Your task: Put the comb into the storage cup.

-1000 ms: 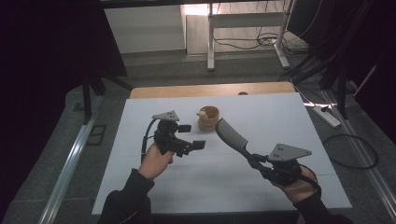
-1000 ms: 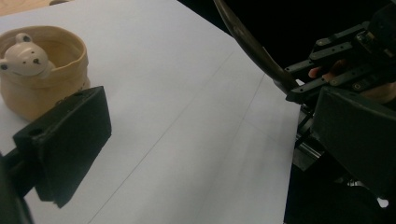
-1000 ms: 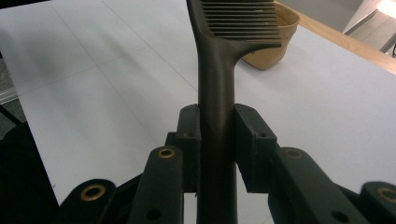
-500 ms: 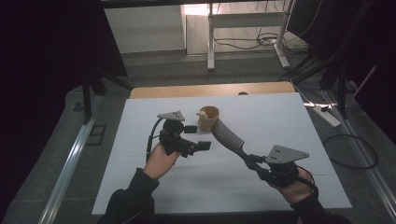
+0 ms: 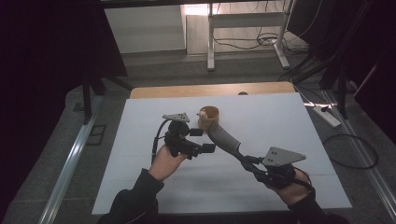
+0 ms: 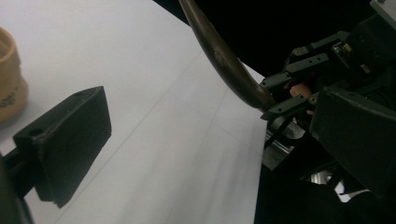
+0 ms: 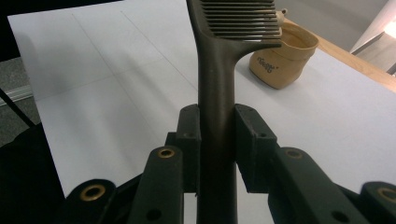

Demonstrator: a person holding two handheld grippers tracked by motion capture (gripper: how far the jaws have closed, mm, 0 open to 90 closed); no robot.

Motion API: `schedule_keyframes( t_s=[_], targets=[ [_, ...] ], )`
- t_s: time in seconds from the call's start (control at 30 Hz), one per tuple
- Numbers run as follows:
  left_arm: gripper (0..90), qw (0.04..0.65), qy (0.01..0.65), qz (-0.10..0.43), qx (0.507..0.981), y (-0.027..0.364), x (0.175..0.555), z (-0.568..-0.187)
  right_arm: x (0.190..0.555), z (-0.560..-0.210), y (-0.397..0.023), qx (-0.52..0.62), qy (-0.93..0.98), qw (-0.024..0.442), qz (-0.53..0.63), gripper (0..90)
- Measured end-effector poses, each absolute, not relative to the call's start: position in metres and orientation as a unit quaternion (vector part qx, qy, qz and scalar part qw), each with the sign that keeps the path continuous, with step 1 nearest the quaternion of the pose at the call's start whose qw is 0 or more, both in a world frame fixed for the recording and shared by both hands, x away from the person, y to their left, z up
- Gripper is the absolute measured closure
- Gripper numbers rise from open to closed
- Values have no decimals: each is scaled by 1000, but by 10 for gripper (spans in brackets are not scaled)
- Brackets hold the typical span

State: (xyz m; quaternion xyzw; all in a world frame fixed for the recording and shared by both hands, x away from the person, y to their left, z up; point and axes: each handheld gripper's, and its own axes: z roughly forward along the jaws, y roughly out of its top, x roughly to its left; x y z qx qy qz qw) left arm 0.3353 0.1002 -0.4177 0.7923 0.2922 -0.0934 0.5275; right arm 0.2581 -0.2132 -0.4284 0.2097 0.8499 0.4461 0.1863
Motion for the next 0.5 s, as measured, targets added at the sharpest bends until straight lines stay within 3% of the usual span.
schedule_keyframes(
  t_s=[0.5],
  targets=[
    [0,535,286,-138,783,94,336,-421,255,-428,-208,196,850,191,449,729]
  ],
)
